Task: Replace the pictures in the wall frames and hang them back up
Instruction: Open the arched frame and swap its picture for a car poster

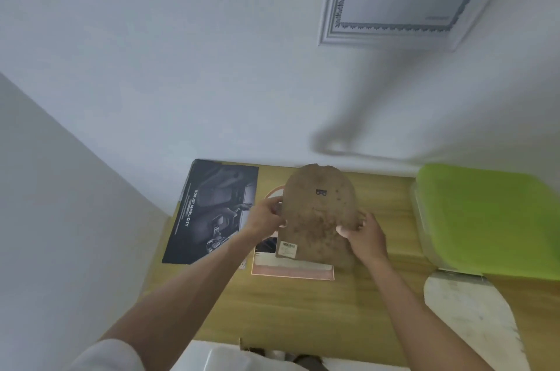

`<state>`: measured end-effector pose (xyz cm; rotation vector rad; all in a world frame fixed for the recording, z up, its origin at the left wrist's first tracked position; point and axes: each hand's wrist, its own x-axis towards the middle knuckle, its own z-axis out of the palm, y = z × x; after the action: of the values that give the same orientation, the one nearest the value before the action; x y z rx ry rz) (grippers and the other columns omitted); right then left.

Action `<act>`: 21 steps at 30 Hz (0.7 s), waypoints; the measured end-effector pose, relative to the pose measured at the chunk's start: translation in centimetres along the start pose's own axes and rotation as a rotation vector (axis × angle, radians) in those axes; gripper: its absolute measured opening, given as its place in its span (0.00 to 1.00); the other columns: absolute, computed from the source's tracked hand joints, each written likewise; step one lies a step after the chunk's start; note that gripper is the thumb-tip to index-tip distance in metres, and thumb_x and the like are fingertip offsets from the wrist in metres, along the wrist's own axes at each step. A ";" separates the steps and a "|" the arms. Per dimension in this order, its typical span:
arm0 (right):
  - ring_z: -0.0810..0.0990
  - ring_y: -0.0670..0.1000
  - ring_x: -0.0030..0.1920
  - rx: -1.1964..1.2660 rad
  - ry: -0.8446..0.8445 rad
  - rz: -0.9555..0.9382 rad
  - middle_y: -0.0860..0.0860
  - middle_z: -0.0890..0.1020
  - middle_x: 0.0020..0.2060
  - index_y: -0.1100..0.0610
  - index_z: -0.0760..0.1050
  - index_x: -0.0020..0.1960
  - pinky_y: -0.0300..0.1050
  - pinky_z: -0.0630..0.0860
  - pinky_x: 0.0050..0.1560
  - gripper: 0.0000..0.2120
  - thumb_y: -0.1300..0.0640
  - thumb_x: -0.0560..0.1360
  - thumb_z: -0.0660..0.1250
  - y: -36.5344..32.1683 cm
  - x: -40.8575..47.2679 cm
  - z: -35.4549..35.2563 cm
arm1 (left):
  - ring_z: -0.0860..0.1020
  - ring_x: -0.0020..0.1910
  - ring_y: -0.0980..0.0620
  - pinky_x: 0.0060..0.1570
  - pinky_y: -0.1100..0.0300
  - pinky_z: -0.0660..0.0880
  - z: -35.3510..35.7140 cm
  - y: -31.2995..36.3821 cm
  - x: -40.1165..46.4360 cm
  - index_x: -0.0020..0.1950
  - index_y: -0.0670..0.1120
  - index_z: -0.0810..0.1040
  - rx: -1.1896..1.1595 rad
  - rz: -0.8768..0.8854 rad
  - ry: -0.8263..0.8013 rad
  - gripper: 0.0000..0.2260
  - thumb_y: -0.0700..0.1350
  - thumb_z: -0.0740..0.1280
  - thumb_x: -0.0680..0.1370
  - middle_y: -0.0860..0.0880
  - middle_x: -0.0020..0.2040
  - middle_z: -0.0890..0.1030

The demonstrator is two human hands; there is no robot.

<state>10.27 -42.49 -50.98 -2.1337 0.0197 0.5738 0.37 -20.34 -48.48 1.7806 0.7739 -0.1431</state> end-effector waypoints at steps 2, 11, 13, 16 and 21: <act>0.78 0.51 0.57 -0.035 -0.047 -0.024 0.51 0.78 0.62 0.54 0.66 0.74 0.39 0.72 0.47 0.36 0.61 0.70 0.77 -0.4 -0.3 1.3 | 0.80 0.36 0.52 0.38 0.61 0.80 -1.2 -1.4 -0.4 0.66 0.53 0.77 0.091 0.001 0.037 0.28 0.29 0.69 0.71 0.52 0.35 0.78; 0.78 0.54 0.60 -0.224 -0.104 -0.052 0.53 0.76 0.63 0.50 0.65 0.75 0.50 0.76 0.60 0.39 0.60 0.67 0.77 1.4 -1.5 4.6 | 0.78 0.34 0.57 0.42 0.60 0.77 -2.4 -6.2 -1.4 0.70 0.52 0.74 0.162 -0.045 0.093 0.29 0.32 0.68 0.71 0.50 0.35 0.82; 0.78 0.54 0.60 -0.238 -0.099 -0.056 0.53 0.76 0.63 0.50 0.65 0.75 0.51 0.75 0.62 0.39 0.60 0.68 0.77 1.7 -1.7 4.8 | 0.78 0.34 0.57 0.42 0.61 0.75 -2.3 -6.5 -1.4 0.70 0.53 0.74 0.180 -0.045 0.088 0.29 0.32 0.68 0.71 0.50 0.34 0.81; 0.78 0.52 0.59 -0.241 -0.101 -0.051 0.52 0.76 0.62 0.51 0.65 0.76 0.49 0.76 0.62 0.39 0.61 0.69 0.77 1.9 -1.8 5.0 | 0.78 0.35 0.55 0.44 0.59 0.78 -2.0 -6.9 -1.1 0.70 0.51 0.74 0.212 -0.063 0.079 0.29 0.32 0.67 0.71 0.51 0.34 0.80; 0.79 0.50 0.55 -0.314 -0.098 -0.067 0.50 0.78 0.58 0.52 0.67 0.75 0.48 0.76 0.61 0.39 0.59 0.68 0.79 2.3 -1.7 5.1 | 0.77 0.37 0.53 0.44 0.60 0.76 -1.7 -7.4 -0.6 0.73 0.48 0.71 0.239 -0.113 0.054 0.28 0.33 0.70 0.73 0.50 0.36 0.79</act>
<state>6.26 -40.21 -54.52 -2.3951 -0.2075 0.6770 -4.73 -17.97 -53.60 1.9729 0.9281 -0.2727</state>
